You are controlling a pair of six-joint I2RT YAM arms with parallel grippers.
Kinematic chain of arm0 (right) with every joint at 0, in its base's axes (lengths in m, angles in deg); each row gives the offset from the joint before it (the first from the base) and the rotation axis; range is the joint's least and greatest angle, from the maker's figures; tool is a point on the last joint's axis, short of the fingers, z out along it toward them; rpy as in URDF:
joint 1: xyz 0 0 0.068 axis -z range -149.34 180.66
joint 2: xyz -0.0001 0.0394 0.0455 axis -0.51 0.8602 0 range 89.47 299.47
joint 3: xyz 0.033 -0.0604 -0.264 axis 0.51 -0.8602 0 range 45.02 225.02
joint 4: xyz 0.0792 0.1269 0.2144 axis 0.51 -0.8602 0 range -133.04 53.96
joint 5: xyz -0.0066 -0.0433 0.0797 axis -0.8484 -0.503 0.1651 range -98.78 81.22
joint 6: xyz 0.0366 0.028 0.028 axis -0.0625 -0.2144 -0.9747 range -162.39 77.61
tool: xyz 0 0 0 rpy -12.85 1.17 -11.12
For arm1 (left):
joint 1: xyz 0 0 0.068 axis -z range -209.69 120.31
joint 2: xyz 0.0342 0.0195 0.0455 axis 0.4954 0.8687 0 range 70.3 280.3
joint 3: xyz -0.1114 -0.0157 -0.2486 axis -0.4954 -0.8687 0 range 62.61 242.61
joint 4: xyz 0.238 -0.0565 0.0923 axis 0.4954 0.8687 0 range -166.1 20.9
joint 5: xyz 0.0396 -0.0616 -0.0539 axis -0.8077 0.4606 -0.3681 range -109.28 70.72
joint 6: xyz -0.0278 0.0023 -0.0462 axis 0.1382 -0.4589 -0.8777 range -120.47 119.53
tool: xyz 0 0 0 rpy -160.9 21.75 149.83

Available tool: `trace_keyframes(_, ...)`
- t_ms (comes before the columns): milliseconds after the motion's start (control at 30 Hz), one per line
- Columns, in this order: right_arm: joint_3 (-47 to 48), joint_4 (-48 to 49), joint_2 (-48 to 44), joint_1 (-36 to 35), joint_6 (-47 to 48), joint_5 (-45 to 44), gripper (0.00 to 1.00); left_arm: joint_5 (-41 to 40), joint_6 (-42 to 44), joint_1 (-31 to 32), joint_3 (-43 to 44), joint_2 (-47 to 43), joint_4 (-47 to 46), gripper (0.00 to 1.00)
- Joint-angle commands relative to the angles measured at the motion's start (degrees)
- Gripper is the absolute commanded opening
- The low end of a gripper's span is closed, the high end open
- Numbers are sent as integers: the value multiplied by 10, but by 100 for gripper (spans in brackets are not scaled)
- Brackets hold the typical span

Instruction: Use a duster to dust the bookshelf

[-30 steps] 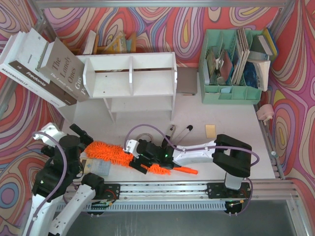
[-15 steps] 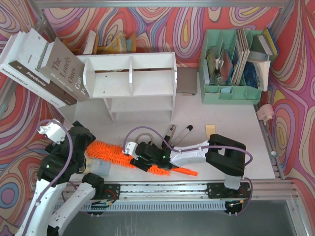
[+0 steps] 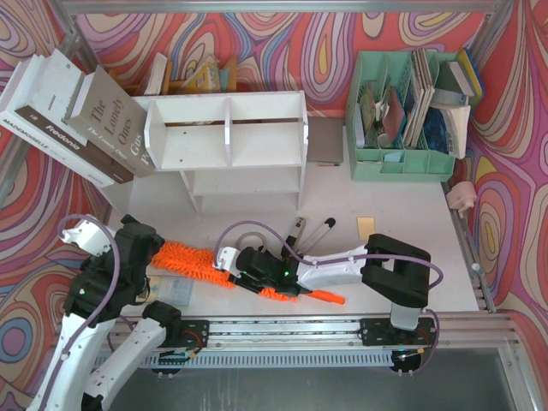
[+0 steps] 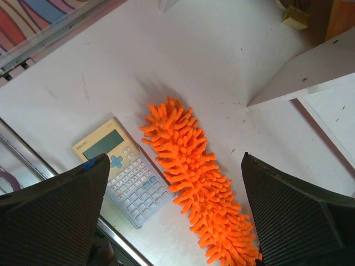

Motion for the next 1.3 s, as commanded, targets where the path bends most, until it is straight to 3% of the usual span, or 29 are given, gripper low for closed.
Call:
trace_keyframes(0, 25, 3, -54, -1, 17, -40, 27, 18, -51, 1, -9, -10, 19, 91)
trace_keyframes(300, 45, 3, -89, -1, 10, -66, 27, 62, -67, 1, -46, 0, -18, 93)
trace_keyframes(633, 60, -8, -110, -1, 1, -23, 27, 126, -18, 2, -90, -2, -148, 98)
trace_keyframes(1033, 73, 2, -139, -5, -26, 32, 27, 94, -65, 1, -116, 33, -149, 95)
trace_keyframes(1133, 73, 8, -141, -8, -36, 50, 27, 96, -66, 2, -114, 43, -161, 89)
trace_keyframes(1267, 71, 13, -145, -13, -39, 56, 28, 97, -65, 2, -111, 44, -170, 71)
